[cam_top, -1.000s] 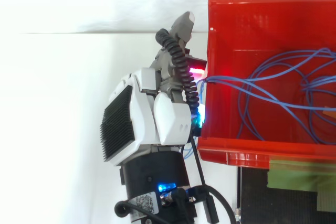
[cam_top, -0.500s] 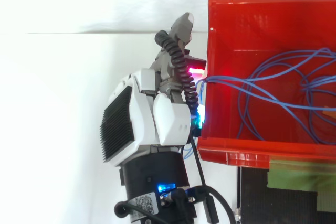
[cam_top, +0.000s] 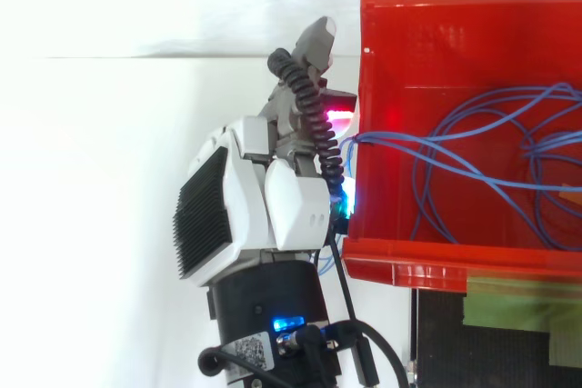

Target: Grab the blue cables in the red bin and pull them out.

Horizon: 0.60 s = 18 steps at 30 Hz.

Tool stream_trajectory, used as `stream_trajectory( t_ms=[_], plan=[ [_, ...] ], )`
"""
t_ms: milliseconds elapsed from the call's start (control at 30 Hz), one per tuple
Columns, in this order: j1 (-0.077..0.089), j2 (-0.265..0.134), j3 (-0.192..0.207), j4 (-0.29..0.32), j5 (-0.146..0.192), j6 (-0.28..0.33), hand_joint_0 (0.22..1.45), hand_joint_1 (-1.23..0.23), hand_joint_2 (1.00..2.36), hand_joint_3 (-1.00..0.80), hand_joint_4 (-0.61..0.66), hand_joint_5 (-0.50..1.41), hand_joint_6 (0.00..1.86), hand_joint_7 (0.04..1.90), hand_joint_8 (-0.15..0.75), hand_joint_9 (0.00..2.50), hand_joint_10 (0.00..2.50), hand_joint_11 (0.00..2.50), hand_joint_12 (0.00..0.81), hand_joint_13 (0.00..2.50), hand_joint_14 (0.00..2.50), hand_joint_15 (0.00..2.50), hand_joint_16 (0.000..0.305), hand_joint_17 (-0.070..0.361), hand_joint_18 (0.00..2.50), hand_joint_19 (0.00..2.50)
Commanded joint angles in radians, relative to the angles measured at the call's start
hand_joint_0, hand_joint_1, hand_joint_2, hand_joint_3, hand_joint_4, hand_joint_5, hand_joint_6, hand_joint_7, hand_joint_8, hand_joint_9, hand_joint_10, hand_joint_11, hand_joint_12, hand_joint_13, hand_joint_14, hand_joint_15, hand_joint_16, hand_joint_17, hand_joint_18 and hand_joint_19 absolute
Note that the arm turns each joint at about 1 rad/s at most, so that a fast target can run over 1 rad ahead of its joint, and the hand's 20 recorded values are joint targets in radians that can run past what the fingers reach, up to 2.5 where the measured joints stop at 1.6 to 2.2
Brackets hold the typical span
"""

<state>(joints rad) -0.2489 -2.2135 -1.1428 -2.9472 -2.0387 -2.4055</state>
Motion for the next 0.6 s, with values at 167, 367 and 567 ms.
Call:
stream_trajectory(
  t_ms=[167,367,567],
  plan=[
    [-0.004,0.000,0.000,0.002,0.000,-0.002,0.83,-1.03,1.00,-1.00,0.00,0.83,0.01,0.65,0.204,0.63,0.01,0.31,0.308,0.45,0.01,0.20,0.040,0.089,0.32,0.23],
    [-0.004,0.000,-0.002,0.004,0.000,-0.002,0.83,-1.02,1.00,-1.00,-0.01,0.85,0.01,0.71,0.202,0.64,0.01,0.31,0.307,0.46,0.01,0.20,0.040,0.089,0.33,0.23],
    [-0.006,0.000,0.000,0.004,0.000,-0.002,0.84,-1.02,1.00,-1.00,-0.02,0.91,0.01,0.78,0.202,0.64,0.01,0.32,0.306,0.46,0.01,0.19,0.040,0.089,0.33,0.23]
  ],
)
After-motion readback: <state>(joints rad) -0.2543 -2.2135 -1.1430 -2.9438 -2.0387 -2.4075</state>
